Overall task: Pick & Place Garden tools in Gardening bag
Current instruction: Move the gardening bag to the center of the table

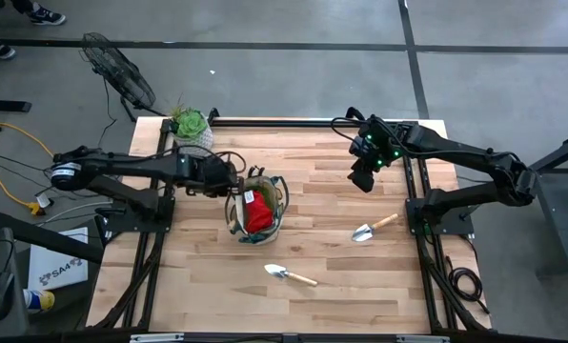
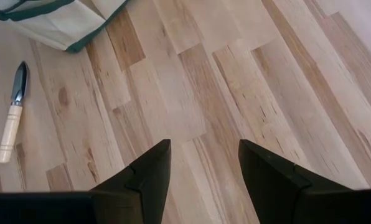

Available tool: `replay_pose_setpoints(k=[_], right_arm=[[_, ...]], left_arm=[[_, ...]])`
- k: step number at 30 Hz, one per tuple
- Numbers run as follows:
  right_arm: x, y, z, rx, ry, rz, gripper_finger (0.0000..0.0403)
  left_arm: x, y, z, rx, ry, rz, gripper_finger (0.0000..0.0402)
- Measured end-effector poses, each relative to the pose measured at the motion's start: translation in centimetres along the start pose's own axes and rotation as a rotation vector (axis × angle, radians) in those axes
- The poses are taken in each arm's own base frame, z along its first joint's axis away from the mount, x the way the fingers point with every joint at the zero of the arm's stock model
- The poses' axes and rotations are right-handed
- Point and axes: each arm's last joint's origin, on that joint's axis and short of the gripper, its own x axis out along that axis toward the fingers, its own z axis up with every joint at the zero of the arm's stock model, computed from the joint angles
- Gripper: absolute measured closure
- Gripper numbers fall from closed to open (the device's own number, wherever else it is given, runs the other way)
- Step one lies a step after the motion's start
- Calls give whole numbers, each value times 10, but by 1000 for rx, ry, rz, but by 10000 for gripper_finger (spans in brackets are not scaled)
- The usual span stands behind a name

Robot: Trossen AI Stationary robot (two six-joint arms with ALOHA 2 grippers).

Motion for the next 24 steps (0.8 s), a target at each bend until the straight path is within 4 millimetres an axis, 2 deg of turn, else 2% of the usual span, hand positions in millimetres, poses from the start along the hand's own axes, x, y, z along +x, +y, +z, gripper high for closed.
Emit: replay_pose_setpoints(k=[4,12,24], right_arm=[[0,0,0,-1,-4,0,222],[0,0,1,-2,-6,0,222],[0,0,1,-3,-5,1,222]], left_arm=[[6,-9,-6,-8,-2,-38,401],[27,-28,-7,-5,-33,-95,401],[46,-49,-7,18,-60,-219,401]])
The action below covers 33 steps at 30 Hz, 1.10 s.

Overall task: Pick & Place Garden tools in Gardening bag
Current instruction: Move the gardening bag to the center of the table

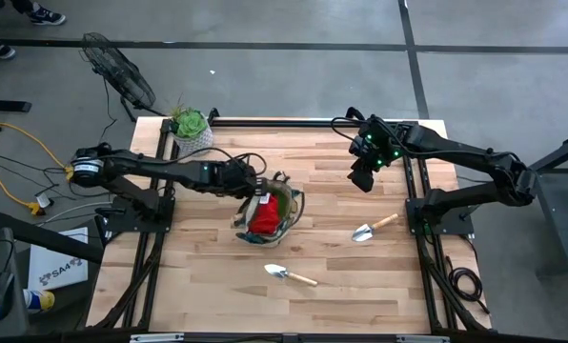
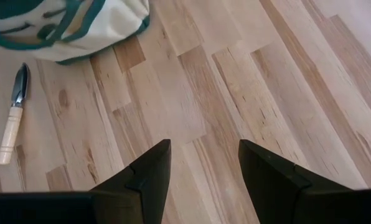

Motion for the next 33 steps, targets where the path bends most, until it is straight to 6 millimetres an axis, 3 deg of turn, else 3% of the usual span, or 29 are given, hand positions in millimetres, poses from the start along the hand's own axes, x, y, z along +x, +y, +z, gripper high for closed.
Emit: replay_pose_setpoints(k=[14,24,33], right_arm=[[0,0,0,-8,5,0,222],[0,0,-2,-13,19,-2,222],[0,0,-6,-2,57,-6,222]], left_arm=[[22,-20,-2,28,13,-177,401],[14,-34,4,130,-62,-245,401],[4,-38,8,172,-91,-197,401]])
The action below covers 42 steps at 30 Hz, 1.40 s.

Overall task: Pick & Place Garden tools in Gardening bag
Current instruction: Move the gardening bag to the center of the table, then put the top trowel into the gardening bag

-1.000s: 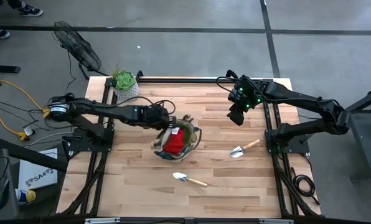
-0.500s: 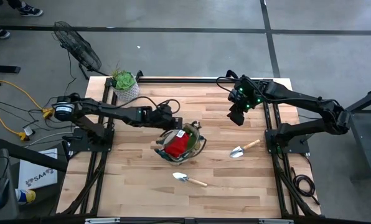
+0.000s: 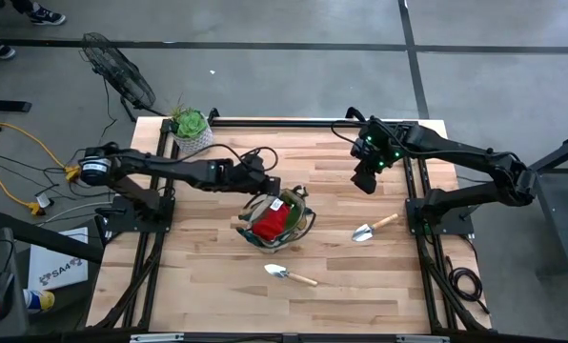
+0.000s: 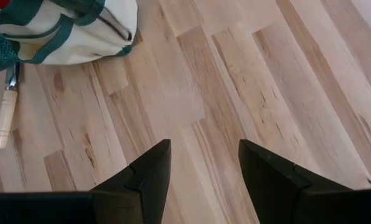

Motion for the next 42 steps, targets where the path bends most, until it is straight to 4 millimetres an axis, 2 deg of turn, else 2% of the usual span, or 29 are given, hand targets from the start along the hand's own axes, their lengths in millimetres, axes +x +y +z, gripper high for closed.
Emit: replay_pose_setpoints(k=[10,17,22,27,35,42], right_arm=[[-1,0,-7,80,76,-1,222],[-1,2,-17,280,174,-22,222],[0,10,-21,408,211,-42,222],[3,24,-23,506,194,-146,222],[9,56,-33,694,155,-251,222],[35,75,-62,975,82,-343,222]], left_arm=[[-48,-2,17,27,-97,50,401],[-77,-2,16,116,-147,42,401],[-93,1,9,206,-181,96,401],[-101,5,0,333,-173,149,401],[-101,10,-3,511,-99,187,401],[-106,12,-2,662,-95,210,401]])
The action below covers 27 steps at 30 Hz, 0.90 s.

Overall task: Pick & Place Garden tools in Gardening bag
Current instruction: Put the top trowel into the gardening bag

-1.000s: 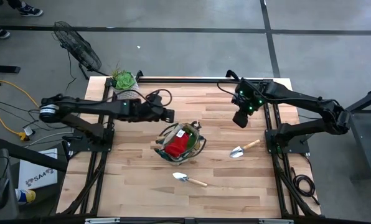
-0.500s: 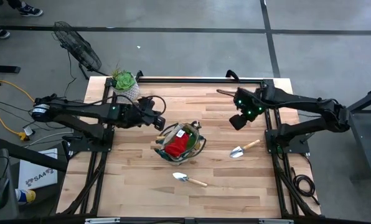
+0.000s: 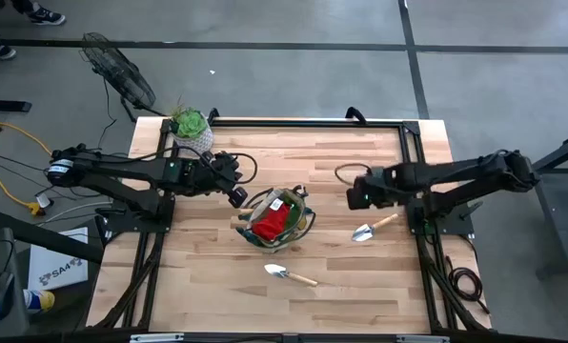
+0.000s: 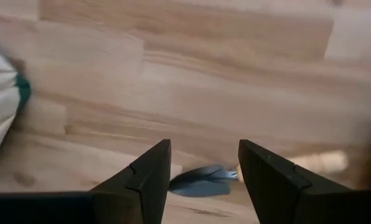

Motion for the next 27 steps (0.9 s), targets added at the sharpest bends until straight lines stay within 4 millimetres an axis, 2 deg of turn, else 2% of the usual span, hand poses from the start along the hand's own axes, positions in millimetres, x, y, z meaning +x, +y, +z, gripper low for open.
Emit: replay_pose_setpoints(k=[4,14,21,27], right_arm=[[10,-6,-18,172,-59,-13,222],[7,-17,-45,525,-210,9,222],[9,-27,-50,577,-220,-138,222],[23,-25,-56,619,-176,-301,222]], left_arm=[[-2,1,0,67,-2,-5,401],[-1,2,-1,136,14,-3,401],[-2,2,-2,182,26,-13,401],[-2,3,-4,203,52,-11,401]])
